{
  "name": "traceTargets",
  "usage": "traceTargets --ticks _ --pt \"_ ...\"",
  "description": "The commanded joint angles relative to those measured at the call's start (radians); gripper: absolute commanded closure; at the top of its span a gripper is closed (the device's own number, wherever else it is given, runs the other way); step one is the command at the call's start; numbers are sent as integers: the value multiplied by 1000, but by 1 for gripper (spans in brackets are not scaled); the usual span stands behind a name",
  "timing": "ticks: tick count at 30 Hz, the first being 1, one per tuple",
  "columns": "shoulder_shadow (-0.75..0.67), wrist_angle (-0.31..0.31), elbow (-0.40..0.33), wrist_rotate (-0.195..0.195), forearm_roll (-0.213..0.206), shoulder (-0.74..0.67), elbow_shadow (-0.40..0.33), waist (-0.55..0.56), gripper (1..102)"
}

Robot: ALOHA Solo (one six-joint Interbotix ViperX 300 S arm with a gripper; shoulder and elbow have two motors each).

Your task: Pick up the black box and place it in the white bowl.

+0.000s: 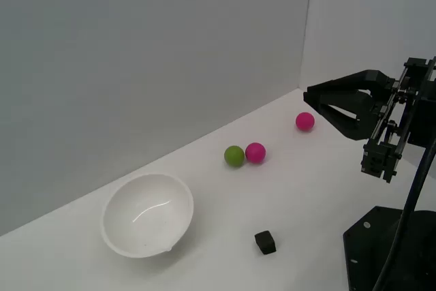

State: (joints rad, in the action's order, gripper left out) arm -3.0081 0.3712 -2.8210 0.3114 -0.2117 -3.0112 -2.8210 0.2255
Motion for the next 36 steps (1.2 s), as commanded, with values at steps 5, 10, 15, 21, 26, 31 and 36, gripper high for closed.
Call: traceTargets --ticks 5,10,15,21,26,31,36 --pt "-40 5 3 3 -9 -34 9 18 100" --pt "-40 6 3 3 -9 -32 9 18 100" --pt "-43 5 3 3 -9 -34 9 18 100" --pt "-41 5 3 3 -8 -34 9 18 100" --pt "-40 44 12 3 -2 -32 18 18 100" --pt "-38 86 43 3 20 -31 46 18 100" --pt "17 120 106 3 20 23 109 3 100"
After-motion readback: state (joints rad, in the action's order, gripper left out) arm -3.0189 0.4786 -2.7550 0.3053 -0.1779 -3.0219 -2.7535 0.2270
